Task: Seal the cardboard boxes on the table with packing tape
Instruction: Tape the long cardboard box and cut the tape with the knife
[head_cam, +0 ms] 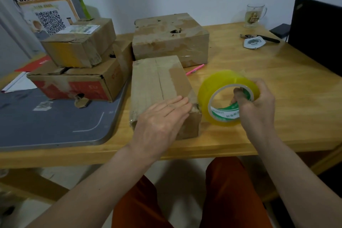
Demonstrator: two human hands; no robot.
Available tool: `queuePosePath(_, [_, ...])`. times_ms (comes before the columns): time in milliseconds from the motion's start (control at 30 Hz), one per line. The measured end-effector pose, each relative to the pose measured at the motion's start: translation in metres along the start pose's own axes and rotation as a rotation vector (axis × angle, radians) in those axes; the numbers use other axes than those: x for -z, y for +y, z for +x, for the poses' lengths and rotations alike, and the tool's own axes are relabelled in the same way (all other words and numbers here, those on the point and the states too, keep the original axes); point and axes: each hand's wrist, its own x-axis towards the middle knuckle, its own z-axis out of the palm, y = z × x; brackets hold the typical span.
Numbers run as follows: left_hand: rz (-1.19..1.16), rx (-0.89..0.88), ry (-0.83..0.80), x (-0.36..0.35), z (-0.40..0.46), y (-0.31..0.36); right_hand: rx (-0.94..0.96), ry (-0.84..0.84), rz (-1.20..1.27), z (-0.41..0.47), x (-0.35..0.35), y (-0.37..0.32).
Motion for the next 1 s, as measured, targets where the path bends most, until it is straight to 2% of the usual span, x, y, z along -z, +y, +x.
queuePosePath(200, [-0.001, 0.07, -0.048, 0.011, 0.004, 0.006, -0.1, 0.0, 0.091, 0.0, -0.004, 0.012])
queuePosePath(233, [0.031, 0.136, -0.121, 0.013, 0.01, 0.013, -0.11, 0.008, 0.101, 0.0, -0.005, 0.012])
queuePosePath(300, [0.203, 0.246, -0.375, 0.009, 0.021, 0.03, -0.111, 0.034, 0.117, 0.0, -0.007, 0.012])
queuePosePath(367, [0.36, 0.193, -0.502, -0.002, 0.024, 0.046, -0.1, 0.06, 0.122, -0.001, -0.007, 0.012])
queuePosePath(433, [0.374, 0.153, -0.497, -0.002, 0.022, 0.048, -0.089, 0.074, 0.12, -0.001, -0.007, 0.012])
queuePosePath(533, [0.275, 0.124, -0.473, 0.013, 0.015, 0.029, -0.093, 0.055, 0.1, -0.001, -0.01, 0.014])
queuePosePath(733, [0.301, 0.312, -0.535, 0.017, 0.015, 0.033, -0.107, 0.052, 0.106, 0.003, -0.014, 0.016])
queuePosePath(867, [0.279, 0.134, -0.508, 0.014, 0.017, 0.046, -0.095, 0.067, 0.128, 0.001, -0.013, 0.019])
queuePosePath(1000, [0.173, 0.211, -0.478, 0.014, 0.016, 0.036, -0.101, 0.037, 0.124, -0.001, -0.015, 0.021])
